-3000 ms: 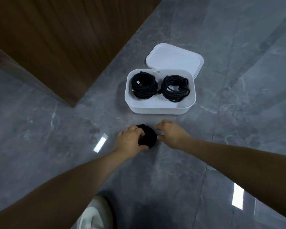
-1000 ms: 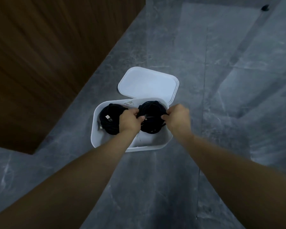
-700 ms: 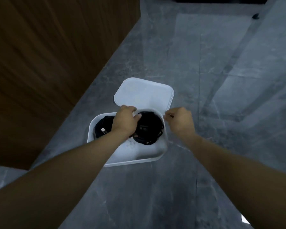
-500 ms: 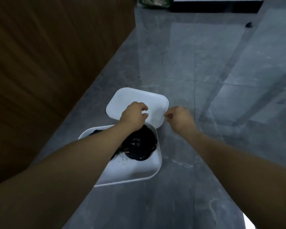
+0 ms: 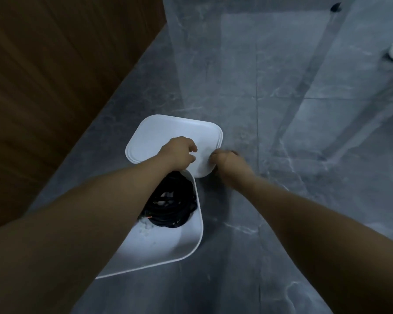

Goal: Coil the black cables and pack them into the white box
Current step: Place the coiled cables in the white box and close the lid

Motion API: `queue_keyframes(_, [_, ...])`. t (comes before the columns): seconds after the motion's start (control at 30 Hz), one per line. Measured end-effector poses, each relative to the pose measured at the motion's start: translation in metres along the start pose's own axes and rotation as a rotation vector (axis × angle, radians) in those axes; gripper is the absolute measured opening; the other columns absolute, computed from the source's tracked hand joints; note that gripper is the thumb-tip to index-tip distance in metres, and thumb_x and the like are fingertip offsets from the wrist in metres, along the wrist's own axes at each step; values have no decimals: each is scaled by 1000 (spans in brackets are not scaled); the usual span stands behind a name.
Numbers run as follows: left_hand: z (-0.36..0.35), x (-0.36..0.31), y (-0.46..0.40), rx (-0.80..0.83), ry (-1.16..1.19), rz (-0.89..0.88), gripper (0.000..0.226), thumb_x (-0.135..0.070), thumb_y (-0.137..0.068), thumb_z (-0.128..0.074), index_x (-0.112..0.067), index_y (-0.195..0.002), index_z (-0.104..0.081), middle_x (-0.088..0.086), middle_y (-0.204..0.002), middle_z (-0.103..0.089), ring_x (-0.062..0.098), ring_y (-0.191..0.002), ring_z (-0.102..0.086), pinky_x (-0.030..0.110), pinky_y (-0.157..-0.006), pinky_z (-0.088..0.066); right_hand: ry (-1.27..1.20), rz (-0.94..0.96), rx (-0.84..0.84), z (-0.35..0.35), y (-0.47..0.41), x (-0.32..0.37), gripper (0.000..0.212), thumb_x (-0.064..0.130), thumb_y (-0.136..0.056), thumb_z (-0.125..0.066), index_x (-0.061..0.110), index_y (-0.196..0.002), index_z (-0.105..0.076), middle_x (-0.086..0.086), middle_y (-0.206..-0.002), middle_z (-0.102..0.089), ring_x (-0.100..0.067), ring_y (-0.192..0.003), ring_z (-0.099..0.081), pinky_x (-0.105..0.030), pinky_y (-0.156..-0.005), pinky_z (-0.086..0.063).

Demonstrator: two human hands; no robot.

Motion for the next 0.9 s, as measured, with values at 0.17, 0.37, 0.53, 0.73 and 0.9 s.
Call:
queue_keyframes(0.17, [-6,-29,-1,35,-57,-63,35,-19,-87,-65,-15,-121,-61,3,-127,-58,21,-115,-54,30,-95,-43,85,112,-50,16,23,-11,26,14,-86,-56,13,-111,-63,-5,-121,-56,-28,-115,-48,-30,-100,-30])
queue_keyframes(0.37, [-24,-67,11,99,-73,-158,43,2,-86,-54,-17,-124,-59,2,-130,-55,19,-119,-51,24,-91,-41,47,229,-88,28,65,-30,13,10,-87,-55,7,-96,-65,-7,-105,-60,-27,-96,-49,-30,-69,-33])
queue_keyframes(0.53, [-20,-91,28,95,-61,-257,51,2,-80,-57,-21,-125,-57,0,-127,-52,20,-118,-50,22,-88,-38,-98,170,-175,71,91,-48,6,8,-87,-57,10,-89,-62,-3,-100,-58,-17,-87,-38,-32,-74,-37])
queue_keyframes(0.73, [28,-123,56,-220,126,-327,21,-11,-83,-64,-18,-102,-68,1,-104,-64,24,-97,-59,33,-85,-47,-227,108,-340,135,119,-40,5,9,-88,-59,5,-90,-59,-2,-89,-51,-23,-86,-47,-29,-70,-33])
queue_keyframes(0.9, [87,-151,81,-311,166,-430,6,-6,-84,-62,-12,-84,-62,3,-84,-54,30,-90,-57,29,-71,-36,-353,-40,-388,174,145,-23,26,17,-91,-58,8,-115,-52,-12,-108,-58,-27,-97,-52,-27,-68,-29])
Point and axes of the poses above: each hand's wrist, its own y-axis away from the middle knuckle, its own z-axis out of the back of the hand, x = y × z, the point moved 6 cm from there along -y, towards the middle knuckle
